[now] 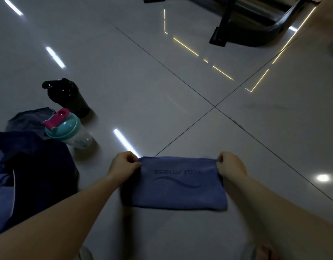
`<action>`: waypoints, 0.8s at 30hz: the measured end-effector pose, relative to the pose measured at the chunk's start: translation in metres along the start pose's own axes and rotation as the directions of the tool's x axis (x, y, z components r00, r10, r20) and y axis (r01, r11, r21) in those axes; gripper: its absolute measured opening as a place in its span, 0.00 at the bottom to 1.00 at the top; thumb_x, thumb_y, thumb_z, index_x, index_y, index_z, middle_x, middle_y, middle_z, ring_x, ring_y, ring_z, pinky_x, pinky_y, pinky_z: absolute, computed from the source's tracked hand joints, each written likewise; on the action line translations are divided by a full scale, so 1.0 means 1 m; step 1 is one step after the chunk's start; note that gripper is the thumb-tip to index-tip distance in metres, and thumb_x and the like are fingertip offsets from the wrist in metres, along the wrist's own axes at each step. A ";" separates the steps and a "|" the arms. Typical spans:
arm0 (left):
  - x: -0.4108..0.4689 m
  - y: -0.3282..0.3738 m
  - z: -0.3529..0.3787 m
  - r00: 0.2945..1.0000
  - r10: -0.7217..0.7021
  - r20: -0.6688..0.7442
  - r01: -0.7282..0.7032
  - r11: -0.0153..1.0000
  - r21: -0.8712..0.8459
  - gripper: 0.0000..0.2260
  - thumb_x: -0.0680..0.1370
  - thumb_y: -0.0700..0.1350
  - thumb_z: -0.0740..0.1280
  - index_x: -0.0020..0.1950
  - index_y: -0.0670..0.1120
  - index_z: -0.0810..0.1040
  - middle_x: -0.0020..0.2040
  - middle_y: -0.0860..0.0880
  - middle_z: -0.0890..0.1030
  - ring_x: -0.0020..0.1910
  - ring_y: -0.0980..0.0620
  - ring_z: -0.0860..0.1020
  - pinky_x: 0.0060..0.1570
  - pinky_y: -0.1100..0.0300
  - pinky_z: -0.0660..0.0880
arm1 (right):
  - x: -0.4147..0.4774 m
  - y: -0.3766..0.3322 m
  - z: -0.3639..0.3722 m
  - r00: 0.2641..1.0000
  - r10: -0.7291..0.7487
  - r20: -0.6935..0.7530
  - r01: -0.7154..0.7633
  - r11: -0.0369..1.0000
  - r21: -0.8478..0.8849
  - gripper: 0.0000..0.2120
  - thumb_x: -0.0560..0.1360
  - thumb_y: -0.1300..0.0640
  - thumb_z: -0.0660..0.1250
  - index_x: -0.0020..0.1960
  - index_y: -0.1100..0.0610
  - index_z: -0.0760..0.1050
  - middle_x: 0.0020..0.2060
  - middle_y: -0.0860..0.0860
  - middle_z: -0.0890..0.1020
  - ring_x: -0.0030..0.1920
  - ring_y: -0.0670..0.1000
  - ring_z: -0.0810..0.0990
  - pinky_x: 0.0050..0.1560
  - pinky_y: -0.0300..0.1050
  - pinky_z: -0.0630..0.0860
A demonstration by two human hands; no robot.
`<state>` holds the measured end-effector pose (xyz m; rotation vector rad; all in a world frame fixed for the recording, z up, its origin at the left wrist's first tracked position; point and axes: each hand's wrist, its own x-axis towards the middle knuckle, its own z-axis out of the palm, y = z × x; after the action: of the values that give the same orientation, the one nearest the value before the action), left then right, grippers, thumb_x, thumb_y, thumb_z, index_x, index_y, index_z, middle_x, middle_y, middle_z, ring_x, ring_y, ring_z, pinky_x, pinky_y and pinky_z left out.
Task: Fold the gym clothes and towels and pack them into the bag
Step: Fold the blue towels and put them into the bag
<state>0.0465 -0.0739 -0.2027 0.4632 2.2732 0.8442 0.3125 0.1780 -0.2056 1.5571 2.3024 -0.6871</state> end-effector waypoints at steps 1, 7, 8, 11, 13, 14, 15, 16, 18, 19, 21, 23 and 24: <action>0.000 0.001 0.001 1.000 0.016 0.007 -0.016 1.000 0.013 0.07 0.69 0.36 0.75 0.36 0.46 0.80 0.29 0.51 0.82 0.31 0.52 0.79 0.37 0.55 0.77 | -0.001 -0.001 -0.002 1.000 -0.008 0.000 0.008 0.999 -0.035 0.02 0.76 0.59 0.63 0.48 0.53 0.73 0.50 0.57 0.81 0.46 0.59 0.77 0.44 0.48 0.73; 0.003 0.008 0.007 0.988 0.139 0.066 -0.148 0.975 0.163 0.17 0.70 0.38 0.71 0.53 0.56 0.78 0.46 0.53 0.80 0.43 0.51 0.81 0.49 0.52 0.80 | -0.024 -0.038 0.000 0.952 -0.290 -0.096 0.263 0.938 -0.224 0.04 0.77 0.61 0.61 0.52 0.58 0.69 0.49 0.56 0.76 0.46 0.61 0.78 0.40 0.49 0.67; 0.003 0.011 0.008 0.980 0.174 0.101 -0.192 0.956 0.220 0.20 0.70 0.38 0.70 0.59 0.57 0.78 0.49 0.53 0.78 0.46 0.51 0.80 0.52 0.53 0.79 | -0.028 -0.041 0.006 0.944 -0.323 -0.062 0.305 0.931 -0.202 0.04 0.78 0.58 0.62 0.51 0.57 0.68 0.47 0.55 0.76 0.44 0.60 0.76 0.40 0.49 0.68; 0.006 0.019 0.007 0.949 0.238 0.205 -0.301 0.877 0.376 0.22 0.72 0.38 0.67 0.64 0.55 0.80 0.50 0.52 0.75 0.50 0.49 0.78 0.54 0.56 0.76 | -0.031 -0.040 0.020 0.945 -0.319 0.068 0.325 0.937 -0.125 0.10 0.79 0.50 0.65 0.50 0.53 0.66 0.49 0.54 0.77 0.43 0.55 0.72 0.41 0.48 0.68; 0.007 0.021 0.005 0.945 0.222 0.240 -0.311 0.840 0.445 0.18 0.72 0.40 0.66 0.59 0.56 0.81 0.49 0.53 0.79 0.51 0.48 0.80 0.50 0.56 0.76 | -0.030 -0.039 0.022 0.947 -0.309 0.090 0.319 0.940 -0.119 0.11 0.79 0.50 0.67 0.52 0.54 0.66 0.54 0.55 0.77 0.46 0.56 0.74 0.43 0.48 0.69; 0.005 0.022 0.004 0.946 0.206 0.249 -0.304 0.829 0.469 0.16 0.72 0.41 0.66 0.55 0.57 0.81 0.47 0.54 0.81 0.50 0.48 0.80 0.48 0.57 0.76 | -0.029 -0.040 0.023 0.948 -0.306 0.086 0.315 0.940 -0.129 0.12 0.79 0.50 0.67 0.55 0.55 0.67 0.56 0.56 0.77 0.50 0.58 0.77 0.44 0.49 0.70; 0.004 0.021 0.003 0.947 0.193 0.258 -0.299 0.822 0.485 0.13 0.71 0.42 0.66 0.51 0.59 0.80 0.44 0.57 0.81 0.48 0.49 0.80 0.45 0.58 0.75 | -0.029 -0.042 0.024 0.948 -0.307 0.080 0.315 0.938 -0.147 0.13 0.79 0.51 0.67 0.57 0.56 0.68 0.57 0.56 0.77 0.53 0.59 0.78 0.46 0.49 0.71; 0.002 0.022 0.002 0.946 0.185 0.266 -0.298 0.816 0.496 0.11 0.71 0.43 0.66 0.47 0.59 0.78 0.41 0.58 0.80 0.46 0.50 0.80 0.42 0.59 0.73 | -0.029 -0.044 0.025 0.950 -0.305 0.074 0.313 0.935 -0.166 0.14 0.79 0.52 0.67 0.59 0.57 0.67 0.58 0.57 0.76 0.55 0.59 0.78 0.47 0.49 0.72; 0.001 0.021 -0.001 0.940 0.181 0.288 -0.307 0.815 0.491 0.07 0.69 0.45 0.67 0.42 0.58 0.75 0.37 0.59 0.78 0.43 0.50 0.79 0.39 0.61 0.69 | -0.031 -0.047 0.027 0.951 -0.303 0.056 0.308 0.932 -0.189 0.16 0.79 0.53 0.68 0.60 0.57 0.66 0.58 0.57 0.75 0.56 0.60 0.78 0.45 0.49 0.71; 0.000 0.021 -0.002 0.937 0.191 0.293 -0.317 0.816 0.483 0.06 0.68 0.47 0.69 0.40 0.56 0.74 0.37 0.58 0.77 0.42 0.51 0.79 0.37 0.61 0.68 | -0.032 -0.047 0.027 0.951 -0.307 0.048 0.310 0.930 -0.199 0.16 0.79 0.53 0.68 0.60 0.57 0.65 0.57 0.57 0.75 0.55 0.60 0.78 0.44 0.49 0.70; -0.001 0.022 -0.003 0.935 0.201 0.291 -0.312 0.857 0.410 0.06 0.64 0.49 0.71 0.37 0.52 0.75 0.37 0.56 0.77 0.38 0.52 0.77 0.36 0.61 0.69 | -0.032 -0.047 0.027 0.949 -0.312 0.046 0.314 0.921 -0.231 0.17 0.78 0.55 0.69 0.61 0.57 0.65 0.57 0.58 0.74 0.55 0.60 0.78 0.43 0.49 0.70; -0.005 0.028 -0.003 0.932 0.152 0.329 -0.214 0.963 0.163 0.08 0.63 0.46 0.74 0.34 0.48 0.75 0.34 0.52 0.77 0.34 0.53 0.75 0.35 0.61 0.69 | -0.030 -0.047 0.022 0.948 -0.315 0.052 0.318 0.911 -0.264 0.17 0.77 0.57 0.69 0.61 0.57 0.66 0.57 0.57 0.74 0.56 0.60 0.77 0.45 0.50 0.71; -0.008 0.032 -0.004 0.919 0.125 0.374 -0.151 0.988 0.042 0.09 0.64 0.41 0.76 0.34 0.46 0.75 0.34 0.49 0.77 0.34 0.52 0.74 0.34 0.62 0.70 | -0.030 -0.048 0.020 0.947 -0.316 0.062 0.320 0.905 -0.279 0.18 0.76 0.59 0.69 0.61 0.56 0.66 0.57 0.57 0.73 0.56 0.60 0.77 0.45 0.51 0.71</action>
<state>0.0526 -0.0566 -0.1754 0.7565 1.9397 0.6778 0.2789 0.1296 -0.1973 1.0570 2.5373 -0.4068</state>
